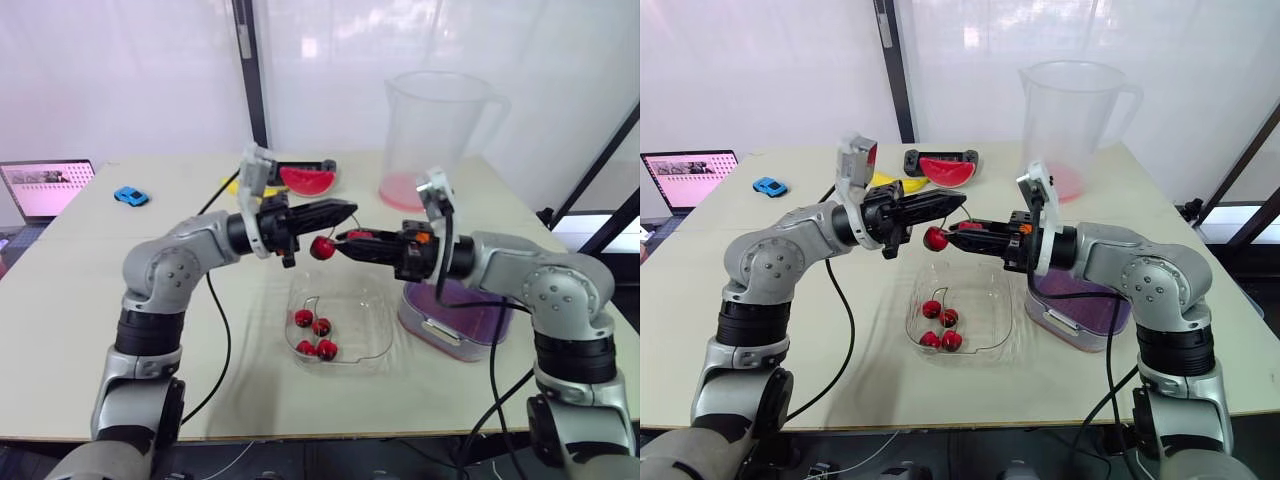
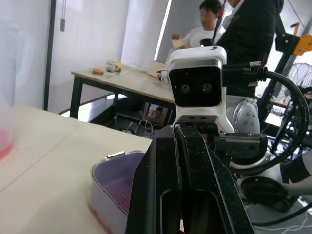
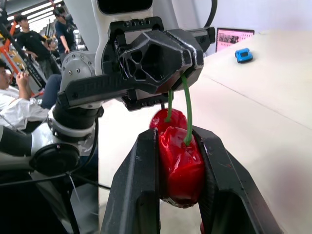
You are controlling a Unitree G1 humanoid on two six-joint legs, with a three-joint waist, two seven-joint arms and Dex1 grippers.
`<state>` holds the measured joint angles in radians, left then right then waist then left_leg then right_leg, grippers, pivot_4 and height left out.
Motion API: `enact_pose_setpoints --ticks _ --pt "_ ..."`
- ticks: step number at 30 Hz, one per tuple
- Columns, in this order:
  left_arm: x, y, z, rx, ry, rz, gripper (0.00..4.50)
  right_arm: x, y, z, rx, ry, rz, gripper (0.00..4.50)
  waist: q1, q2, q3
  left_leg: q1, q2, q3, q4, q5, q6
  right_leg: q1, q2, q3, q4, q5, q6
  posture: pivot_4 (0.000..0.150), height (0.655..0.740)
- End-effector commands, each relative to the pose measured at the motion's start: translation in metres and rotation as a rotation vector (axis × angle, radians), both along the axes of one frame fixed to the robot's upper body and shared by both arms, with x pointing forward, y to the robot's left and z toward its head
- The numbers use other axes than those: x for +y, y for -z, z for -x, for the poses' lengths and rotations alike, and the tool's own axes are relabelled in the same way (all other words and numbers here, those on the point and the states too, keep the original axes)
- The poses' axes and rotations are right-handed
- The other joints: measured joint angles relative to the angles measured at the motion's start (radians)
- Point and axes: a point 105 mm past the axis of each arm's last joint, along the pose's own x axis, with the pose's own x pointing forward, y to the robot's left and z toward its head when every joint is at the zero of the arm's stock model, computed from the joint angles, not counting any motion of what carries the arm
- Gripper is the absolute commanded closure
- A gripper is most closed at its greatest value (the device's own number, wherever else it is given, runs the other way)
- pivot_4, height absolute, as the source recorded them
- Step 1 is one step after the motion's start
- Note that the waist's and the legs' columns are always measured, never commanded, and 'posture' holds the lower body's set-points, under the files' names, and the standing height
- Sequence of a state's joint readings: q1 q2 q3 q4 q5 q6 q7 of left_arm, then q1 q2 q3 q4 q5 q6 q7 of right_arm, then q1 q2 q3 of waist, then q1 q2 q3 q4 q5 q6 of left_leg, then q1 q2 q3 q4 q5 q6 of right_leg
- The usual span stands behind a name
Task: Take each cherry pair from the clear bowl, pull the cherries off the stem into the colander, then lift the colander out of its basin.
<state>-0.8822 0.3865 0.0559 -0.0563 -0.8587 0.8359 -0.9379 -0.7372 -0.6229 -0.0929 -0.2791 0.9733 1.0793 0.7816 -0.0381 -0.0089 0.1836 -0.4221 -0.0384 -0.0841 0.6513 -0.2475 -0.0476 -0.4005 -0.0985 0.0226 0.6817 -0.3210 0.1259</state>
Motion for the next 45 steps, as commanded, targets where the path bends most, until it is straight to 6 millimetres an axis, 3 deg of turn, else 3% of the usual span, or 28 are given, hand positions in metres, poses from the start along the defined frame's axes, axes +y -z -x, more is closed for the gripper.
enact_pose_setpoints --ticks 1,9,12,15,19,26,27,28,33,34,40,42,45 --pt "0.005 -0.019 0.003 -0.077 -0.013 0.042 4.50 -0.014 0.021 0.006 0.008 -0.015 0.130 3.79 0.002 0.000 0.000 0.000 0.000 0.000 0.000 0.000 0.000 0.001 0.000 -0.001 -0.001 0.000 0.000 0.150 0.7400" --pt "0.007 -0.018 0.003 -0.075 -0.024 0.049 4.50 -0.028 0.023 0.011 0.005 -0.019 0.154 3.79 -0.003 0.000 0.000 0.000 0.000 0.000 0.000 0.000 0.001 0.001 0.001 0.000 -0.001 0.000 0.000 0.150 0.7400" --pt "0.008 -0.018 0.004 -0.075 -0.031 0.052 4.50 -0.048 0.002 -0.001 -0.075 0.082 0.151 3.79 0.003 -0.001 0.000 0.000 0.000 0.000 0.000 0.000 0.001 0.001 0.000 0.000 -0.001 0.000 0.000 0.150 0.7400" --pt "0.011 -0.016 0.005 -0.074 -0.045 0.056 4.50 -0.086 -0.007 -0.017 -0.163 0.227 0.299 3.79 0.017 -0.001 0.000 0.000 0.000 0.000 0.001 0.000 0.001 0.001 -0.001 0.000 -0.002 0.000 0.000 0.150 0.7400" --pt "0.011 -0.012 0.007 -0.063 -0.056 0.063 4.50 -0.141 0.006 -0.033 -0.205 0.338 0.600 3.79 0.023 -0.001 0.001 0.000 0.000 0.001 0.001 -0.001 0.001 0.002 0.000 0.000 -0.003 0.000 0.000 0.150 0.7400" --pt "0.008 -0.005 0.008 -0.051 -0.080 0.068 4.50 -0.162 0.050 -0.041 -0.191 0.278 0.869 3.79 0.016 -0.001 0.001 0.000 0.001 0.003 0.000 0.001 -0.001 0.001 0.000 0.001 -0.003 0.000 0.000 0.150 0.7400" --pt "0.008 -0.004 0.008 -0.050 -0.084 0.064 4.50 -0.163 0.056 -0.041 -0.181 0.274 0.882 3.00 0.018 -0.001 0.001 0.000 0.001 0.002 0.000 0.002 -0.003 0.001 0.000 0.001 -0.003 0.000 0.000 0.150 0.7400" --pt "0.007 -0.003 0.009 -0.049 -0.086 0.062 4.50 -0.165 0.059 -0.043 -0.173 0.278 0.890 2.76 0.019 -0.001 0.001 0.000 0.001 0.002 0.001 0.002 -0.003 0.001 0.000 0.001 -0.003 0.000 0.000 0.150 0.7400" --pt "0.006 -0.001 0.010 -0.048 -0.094 0.062 4.50 -0.169 0.056 -0.042 -0.170 0.284 0.877 0.21 0.025 -0.001 0.001 0.000 0.000 0.002 0.002 0.002 -0.004 0.001 0.000 0.001 -0.003 0.000 0.000 0.150 0.7400" --pt "0.006 -0.001 0.010 -0.048 -0.096 0.063 4.50 -0.168 0.046 -0.041 -0.161 0.293 0.820 0.04 0.024 -0.001 0.001 0.000 0.000 0.002 0.002 0.002 -0.004 0.002 0.000 0.001 -0.003 0.000 0.000 0.150 0.7400" --pt "0.006 -0.005 0.009 -0.045 -0.103 0.084 4.50 -0.165 0.000 -0.025 -0.154 0.281 0.614 0.04 0.024 -0.001 0.001 0.000 0.000 0.002 0.002 0.002 -0.004 0.002 0.000 0.001 -0.004 0.000 0.000 0.150 0.7400" --pt "0.006 -0.006 0.008 -0.042 -0.100 0.094 4.50 -0.153 -0.015 -0.021 -0.167 0.259 0.505 0.04 0.024 -0.001 0.001 0.000 0.000 0.002 0.002 0.002 -0.004 0.002 0.000 0.001 -0.004 0.000 0.000 0.150 0.7400" --pt "0.003 -0.010 0.008 -0.042 -0.087 0.110 4.50 -0.118 -0.032 -0.009 -0.185 0.161 0.324 0.04 0.021 -0.001 0.001 0.000 0.001 0.002 0.001 0.002 -0.003 0.002 0.000 0.001 -0.004 0.000 0.000 0.150 0.7400"
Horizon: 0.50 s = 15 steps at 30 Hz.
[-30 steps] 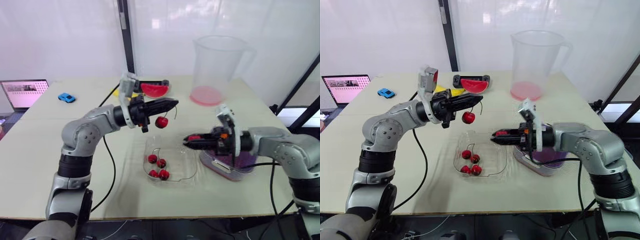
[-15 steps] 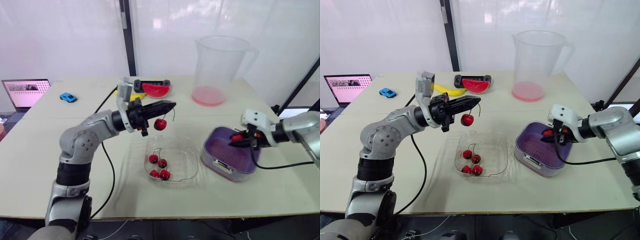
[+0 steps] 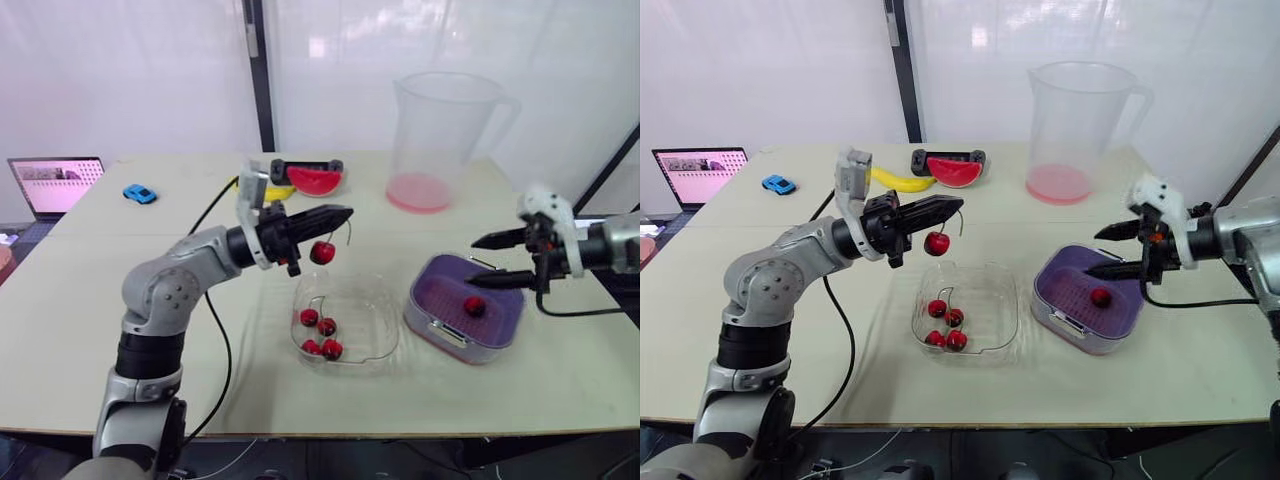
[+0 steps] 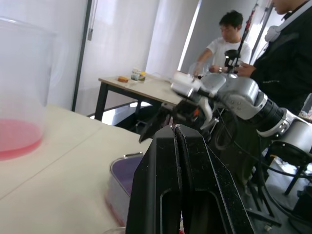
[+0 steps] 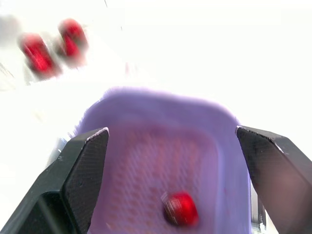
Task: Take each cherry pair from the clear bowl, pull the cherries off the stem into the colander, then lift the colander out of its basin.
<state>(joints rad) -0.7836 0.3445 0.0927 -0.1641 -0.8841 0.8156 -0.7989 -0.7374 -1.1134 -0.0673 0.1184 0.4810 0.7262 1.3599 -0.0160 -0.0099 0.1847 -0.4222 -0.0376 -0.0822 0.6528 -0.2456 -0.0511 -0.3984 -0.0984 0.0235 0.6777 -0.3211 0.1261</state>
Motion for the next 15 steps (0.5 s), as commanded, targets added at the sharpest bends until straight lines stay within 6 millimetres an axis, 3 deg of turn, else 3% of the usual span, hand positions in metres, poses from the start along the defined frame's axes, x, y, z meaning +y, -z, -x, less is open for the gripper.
enact_pose_setpoints --ticks 1,10,15 --pt "-0.003 -0.017 0.007 -0.061 0.026 0.042 4.50 0.040 -0.027 0.018 -0.073 -0.150 -0.145 0.04 -0.001 0.000 0.000 0.000 0.000 0.000 0.000 0.000 0.000 0.000 0.000 0.000 0.000 0.000 0.000 0.150 0.7400" --pt "-0.017 -0.020 0.014 -0.057 0.084 0.052 4.50 0.128 -0.006 0.024 -0.027 -0.291 -0.386 0.04 0.003 -0.001 0.000 0.000 0.000 -0.001 0.001 0.000 0.000 0.000 0.000 -0.001 0.001 0.000 0.000 0.150 0.7400" --pt "-0.018 -0.020 0.014 -0.056 0.091 0.051 4.50 0.153 -0.009 0.026 -0.004 -0.343 -0.460 0.04 -0.001 -0.001 0.000 0.000 0.000 -0.002 0.002 0.000 -0.001 0.001 0.000 -0.001 0.001 0.000 0.000 0.150 0.7400"
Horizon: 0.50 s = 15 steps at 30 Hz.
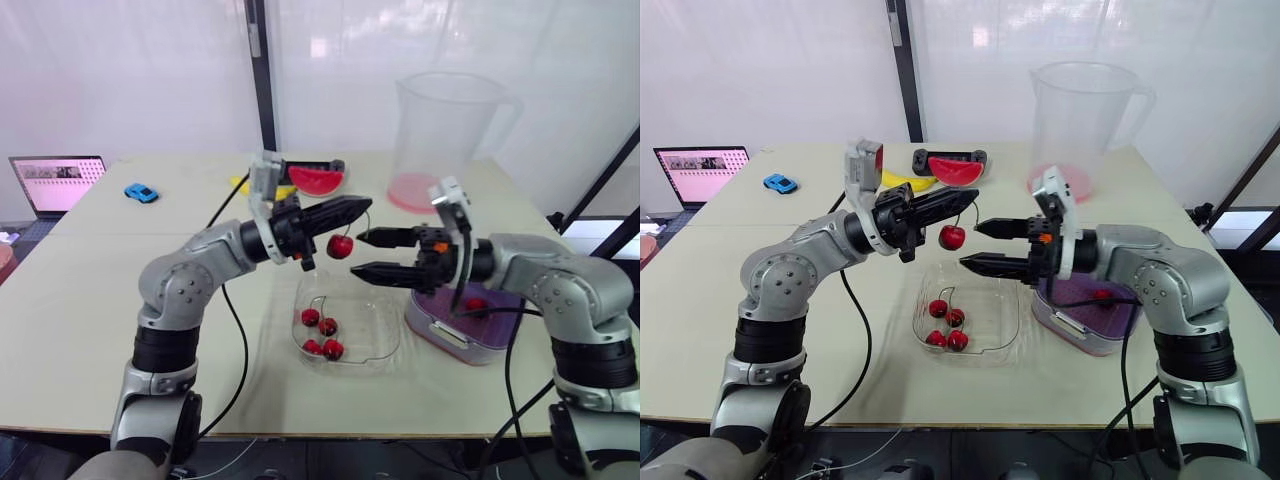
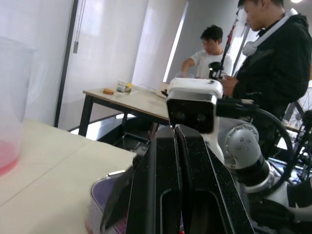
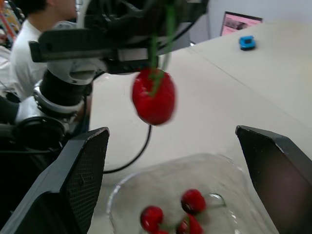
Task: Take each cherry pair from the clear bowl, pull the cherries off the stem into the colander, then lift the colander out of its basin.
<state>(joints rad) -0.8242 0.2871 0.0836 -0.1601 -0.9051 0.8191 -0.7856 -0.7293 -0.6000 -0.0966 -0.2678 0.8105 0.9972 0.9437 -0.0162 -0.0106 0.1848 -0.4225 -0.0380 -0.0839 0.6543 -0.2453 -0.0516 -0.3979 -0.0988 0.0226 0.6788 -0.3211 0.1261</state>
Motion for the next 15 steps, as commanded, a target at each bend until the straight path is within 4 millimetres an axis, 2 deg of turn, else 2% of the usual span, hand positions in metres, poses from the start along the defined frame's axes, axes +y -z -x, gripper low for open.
enact_pose_setpoints --ticks 1,6,9,12,15 --pt "-0.0035 -0.0093 0.0087 -0.045 0.030 0.009 4.50 0.0106 -0.0147 0.0045 -0.038 -0.034 -0.042 0.04 -0.001 0.000 0.000 0.000 0.000 0.000 0.000 0.000 0.000 0.000 0.000 0.000 0.000 0.000 0.000 0.150 0.7400" --pt "-0.0044 -0.0125 0.0095 -0.051 0.031 0.016 4.50 0.0168 -0.0162 0.0070 -0.012 -0.065 -0.063 0.04 -0.001 0.000 0.000 0.000 0.000 0.000 0.000 0.000 0.000 0.000 0.000 0.000 0.001 0.000 0.000 0.150 0.7400" --pt "-0.0051 -0.0121 0.0104 -0.053 0.032 0.013 4.50 0.0173 -0.0170 0.0068 -0.007 -0.061 -0.073 0.87 -0.002 0.000 0.000 0.000 0.000 0.000 0.000 0.000 0.000 0.000 0.000 0.000 0.001 0.000 0.000 0.150 0.7400" --pt "-0.0052 -0.0119 0.0109 -0.054 0.031 0.011 4.50 0.0171 -0.0173 0.0069 -0.007 -0.055 -0.077 2.37 -0.002 0.000 0.000 0.000 0.000 0.000 0.000 0.000 0.001 0.000 0.000 0.000 0.001 0.000 0.000 0.150 0.7400" --pt "-0.0051 -0.0108 0.0099 -0.052 0.029 0.008 4.50 0.0169 -0.0176 0.0057 -0.004 -0.048 -0.082 2.37 -0.002 0.000 0.000 0.000 0.000 0.000 0.000 0.000 0.001 0.000 0.000 0.000 0.001 0.000 0.000 0.150 0.7400"
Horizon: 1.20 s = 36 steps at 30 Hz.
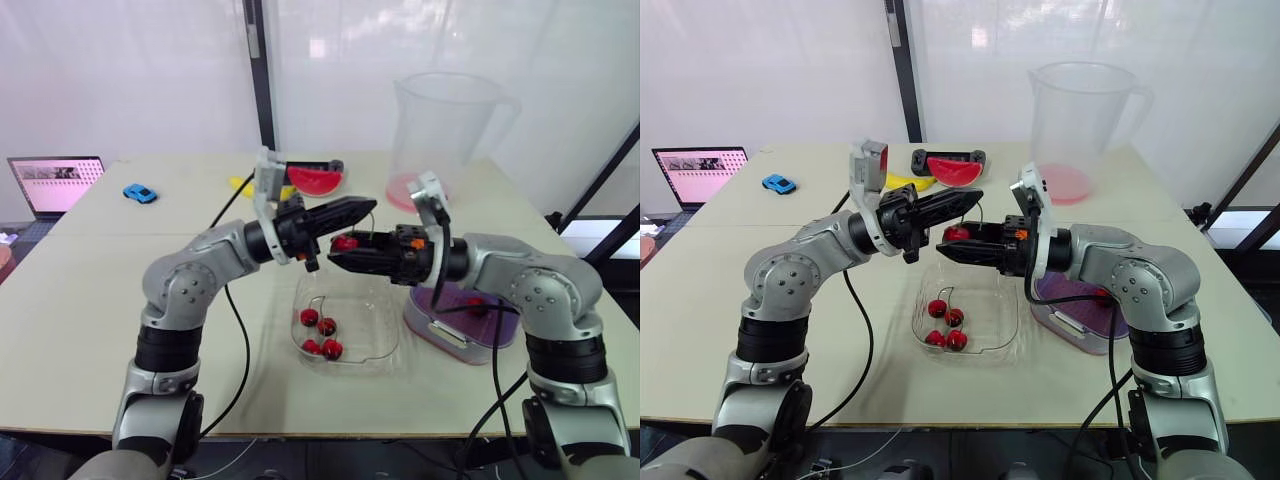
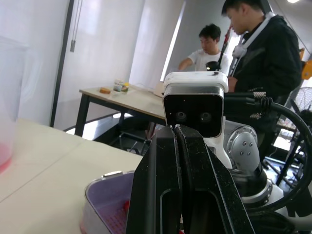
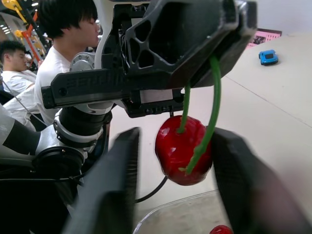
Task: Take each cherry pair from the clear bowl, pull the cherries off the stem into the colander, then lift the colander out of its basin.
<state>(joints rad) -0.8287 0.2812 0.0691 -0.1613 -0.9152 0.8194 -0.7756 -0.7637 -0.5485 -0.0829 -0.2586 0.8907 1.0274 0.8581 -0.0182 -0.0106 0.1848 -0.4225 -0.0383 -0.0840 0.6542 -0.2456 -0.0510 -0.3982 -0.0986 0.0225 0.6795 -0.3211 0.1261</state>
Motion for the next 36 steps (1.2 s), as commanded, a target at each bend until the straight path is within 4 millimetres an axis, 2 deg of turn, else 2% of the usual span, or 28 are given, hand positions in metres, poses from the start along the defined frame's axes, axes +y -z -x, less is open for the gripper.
enact_pose_setpoints --ticks 1,3,6,8,16,23,26,29,32,36 --pt "-0.001 -0.011 0.008 -0.056 0.016 0.010 4.50 0.001 -0.012 0.004 -0.040 -0.014 -0.029 2.37 0.000 0.000 0.000 0.000 0.000 0.000 0.000 0.000 0.000 0.000 0.000 0.000 0.000 0.000 0.000 0.150 0.7400" --pt "-0.001 -0.011 0.008 -0.056 0.017 0.011 4.50 0.001 -0.012 0.004 -0.035 -0.010 -0.030 2.37 0.000 0.000 0.000 0.000 0.000 0.000 0.000 0.000 0.000 0.000 0.000 0.000 0.000 0.000 0.000 0.150 0.7400" --pt "-0.001 -0.011 0.008 -0.056 0.019 0.012 4.50 0.001 -0.011 0.003 -0.034 -0.003 -0.023 3.19 0.000 0.000 0.000 0.000 0.000 0.000 0.000 0.000 0.000 0.000 0.000 0.000 0.000 0.000 0.000 0.150 0.7400" --pt "-0.001 -0.011 0.007 -0.056 0.019 0.012 4.50 0.001 -0.011 0.002 -0.040 0.003 -0.019 3.97 0.000 0.000 0.000 0.000 0.000 0.000 0.000 0.000 0.000 0.000 0.000 0.000 0.000 0.000 0.000 0.150 0.7400" --pt "-0.001 -0.014 0.006 -0.059 0.015 0.021 4.50 0.000 -0.001 0.006 -0.029 -0.013 0.046 3.97 0.000 0.000 0.000 0.000 0.000 0.000 0.000 0.000 0.001 0.000 0.000 0.000 0.000 0.000 0.000 0.150 0.7400" --pt "-0.003 -0.014 0.007 -0.064 0.017 0.022 4.50 -0.004 0.035 0.008 0.024 -0.009 0.230 3.97 0.001 0.000 0.000 0.000 0.000 0.000 0.000 -0.002 0.004 0.000 0.000 0.000 0.000 0.000 0.000 0.150 0.7400" --pt "-0.004 -0.013 0.009 -0.063 0.028 0.014 4.50 -0.013 0.046 0.003 0.031 0.023 0.284 3.97 0.000 0.000 0.000 0.000 0.000 0.000 0.000 -0.002 0.004 0.000 0.000 0.000 0.000 0.000 0.000 0.150 0.7400" --pt "-0.003 -0.014 0.008 -0.065 0.025 0.013 4.50 -0.020 0.043 0.002 0.022 0.032 0.286 3.97 0.002 0.000 0.000 0.000 0.000 0.000 0.000 -0.002 0.004 0.000 0.000 0.000 0.000 0.000 0.000 0.150 0.7400" --pt "-0.001 -0.014 0.007 -0.067 0.016 0.013 4.50 -0.028 0.032 0.004 0.003 0.037 0.261 3.97 0.001 0.000 0.000 0.000 0.000 0.000 0.000 -0.002 0.004 0.000 0.000 0.000 0.000 0.000 0.000 0.150 0.7400" --pt "0.004 -0.012 0.005 -0.065 -0.004 0.010 4.50 -0.058 0.006 0.001 -0.023 0.105 0.242 3.97 0.004 0.000 0.000 0.000 0.000 0.000 0.000 -0.002 0.004 0.000 0.000 0.000 -0.001 0.000 0.000 0.150 0.7400"
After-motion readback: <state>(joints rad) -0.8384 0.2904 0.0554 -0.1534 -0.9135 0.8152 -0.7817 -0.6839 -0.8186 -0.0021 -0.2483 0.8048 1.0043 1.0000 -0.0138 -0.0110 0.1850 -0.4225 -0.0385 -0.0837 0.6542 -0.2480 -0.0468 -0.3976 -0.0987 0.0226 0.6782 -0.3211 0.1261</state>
